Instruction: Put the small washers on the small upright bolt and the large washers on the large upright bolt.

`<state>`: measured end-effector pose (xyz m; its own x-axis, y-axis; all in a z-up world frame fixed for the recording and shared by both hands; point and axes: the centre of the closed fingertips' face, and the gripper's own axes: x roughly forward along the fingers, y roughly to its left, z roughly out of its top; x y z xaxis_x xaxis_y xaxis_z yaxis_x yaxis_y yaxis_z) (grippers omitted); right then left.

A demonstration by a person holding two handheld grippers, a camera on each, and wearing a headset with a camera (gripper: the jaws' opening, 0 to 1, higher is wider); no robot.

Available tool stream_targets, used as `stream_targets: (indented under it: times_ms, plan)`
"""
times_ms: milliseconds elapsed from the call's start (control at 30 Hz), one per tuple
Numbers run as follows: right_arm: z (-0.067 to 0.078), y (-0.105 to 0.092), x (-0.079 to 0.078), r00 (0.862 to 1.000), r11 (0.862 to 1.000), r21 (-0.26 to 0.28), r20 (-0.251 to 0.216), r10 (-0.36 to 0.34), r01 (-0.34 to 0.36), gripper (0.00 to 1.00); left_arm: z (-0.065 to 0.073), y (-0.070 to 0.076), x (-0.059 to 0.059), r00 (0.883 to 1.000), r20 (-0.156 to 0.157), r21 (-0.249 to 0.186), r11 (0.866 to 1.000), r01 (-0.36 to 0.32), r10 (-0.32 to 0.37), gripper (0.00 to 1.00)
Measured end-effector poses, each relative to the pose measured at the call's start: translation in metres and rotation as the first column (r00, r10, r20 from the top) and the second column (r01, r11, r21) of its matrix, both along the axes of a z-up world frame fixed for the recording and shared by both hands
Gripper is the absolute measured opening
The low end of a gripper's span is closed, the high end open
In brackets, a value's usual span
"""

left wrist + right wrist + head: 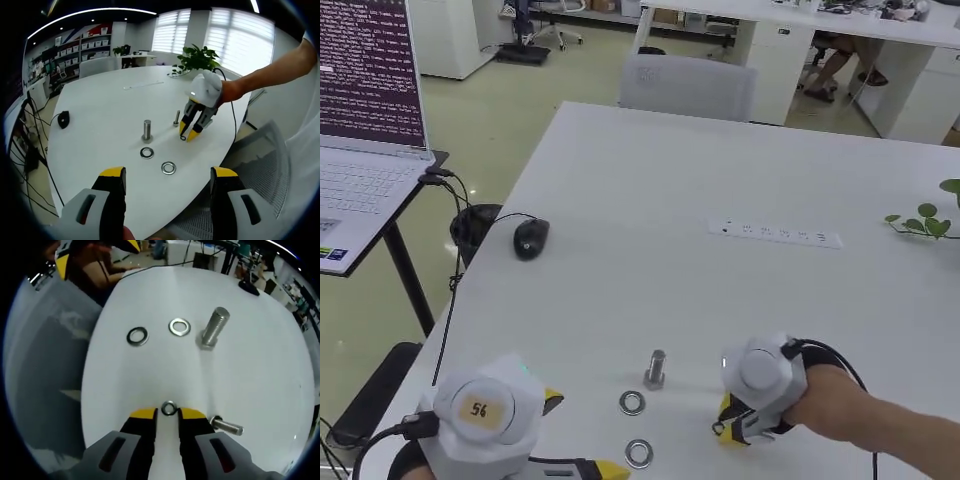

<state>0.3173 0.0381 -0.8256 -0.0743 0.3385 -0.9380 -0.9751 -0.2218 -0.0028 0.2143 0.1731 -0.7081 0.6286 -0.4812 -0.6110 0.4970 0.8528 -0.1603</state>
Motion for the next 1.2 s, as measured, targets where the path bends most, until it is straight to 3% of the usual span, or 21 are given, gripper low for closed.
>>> stream_targets:
  times_ms: [200, 567, 800, 967, 1067, 1200]
  plan:
    - [0.0, 0.001, -0.005, 1.0, 1.0, 0.002, 0.028, 0.007, -0.007, 0.15, 0.001, -0.004, 0.003, 1.0, 0.002, -0.006, 1.0, 0.004, -0.004, 0.68]
    - [0.0, 0.0, -0.003, 0.993, 0.992, 0.046, 0.004, -0.118, 0.118, 0.14, 0.002, 0.001, 0.002, 1.0, 0.003, 0.001, 1.0, 0.0, 0.0, 0.68]
    - [0.0, -0.005, -0.004, 0.987, 0.986, 0.049, -0.003, -0.161, 0.161, 0.14, 0.002, 0.005, 0.001, 1.0, 0.004, 0.002, 1.0, -0.012, 0.012, 0.68]
    - [0.006, -0.012, -0.002, 0.972, 0.969, 0.077, -0.016, -0.235, 0.236, 0.13, 0.002, 0.004, 0.0, 1.0, 0.002, 0.0, 1.0, -0.013, 0.013, 0.68]
    - [0.011, -0.02, 0.005, 0.956, 0.951, 0.093, -0.025, -0.293, 0.294, 0.13, 0.001, 0.005, 0.0, 1.0, 0.002, -0.003, 1.0, -0.015, 0.015, 0.68]
    - [0.019, -0.029, 0.017, 0.945, 0.94, 0.099, -0.012, -0.326, 0.326, 0.13, 0.001, 0.005, 0.001, 1.0, 0.002, -0.002, 1.0, -0.012, 0.012, 0.68]
